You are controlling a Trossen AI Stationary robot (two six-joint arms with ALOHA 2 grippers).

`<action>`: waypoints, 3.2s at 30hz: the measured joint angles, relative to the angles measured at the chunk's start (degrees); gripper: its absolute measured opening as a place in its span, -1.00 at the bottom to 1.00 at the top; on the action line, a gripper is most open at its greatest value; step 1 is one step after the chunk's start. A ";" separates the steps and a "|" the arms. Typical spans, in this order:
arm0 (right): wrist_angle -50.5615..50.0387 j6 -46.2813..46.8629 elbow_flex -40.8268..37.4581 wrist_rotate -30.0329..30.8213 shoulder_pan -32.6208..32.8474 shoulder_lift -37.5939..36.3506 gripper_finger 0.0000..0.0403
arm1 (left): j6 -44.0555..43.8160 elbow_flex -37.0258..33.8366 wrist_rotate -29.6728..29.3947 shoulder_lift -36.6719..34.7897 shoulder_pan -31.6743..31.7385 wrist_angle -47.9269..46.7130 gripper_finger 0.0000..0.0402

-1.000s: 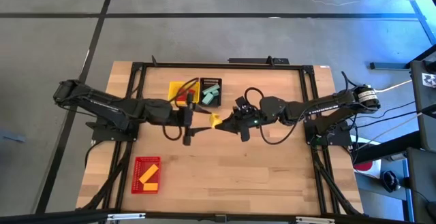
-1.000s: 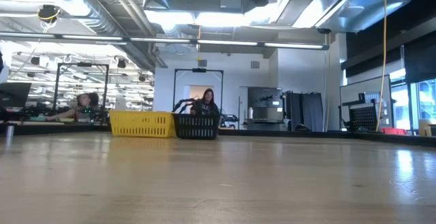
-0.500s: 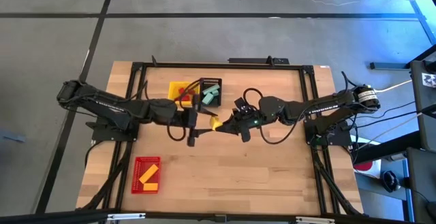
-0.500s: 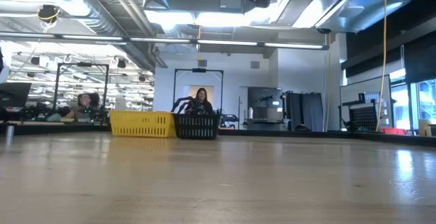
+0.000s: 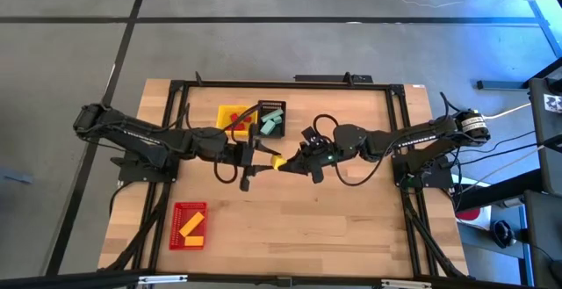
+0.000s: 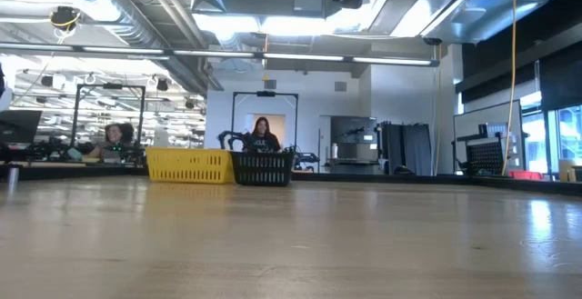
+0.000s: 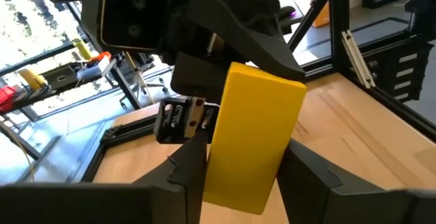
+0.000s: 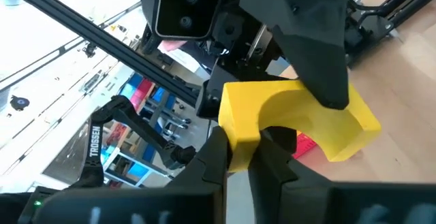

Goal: Sort & place blocks by color
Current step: Put the yellow block into the red basket

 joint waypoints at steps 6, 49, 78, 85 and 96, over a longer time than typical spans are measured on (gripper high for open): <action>0.04 1.44 -0.03 0.61 -0.29 -0.20 -0.42 | -3.59 0.00 -0.07 -0.20 0.02 -0.40 -0.38; 1.49 -40.88 -24.37 23.24 -0.69 -29.46 0.33 | -32.65 -20.35 -7.62 -26.58 0.63 3.17 -0.38; 0.55 -34.55 -24.37 23.09 -0.69 -29.42 0.33 | -87.32 -20.31 11.56 -25.31 -33.26 -37.97 -0.38; -0.31 -34.64 -24.37 23.09 -0.69 -29.29 0.33 | -98.68 -20.33 6.81 -19.86 -46.81 -46.88 -0.38; -1.94 -34.36 -24.36 23.09 -0.69 -29.29 0.33 | -98.70 -20.33 5.60 -12.56 -47.89 -46.65 -0.29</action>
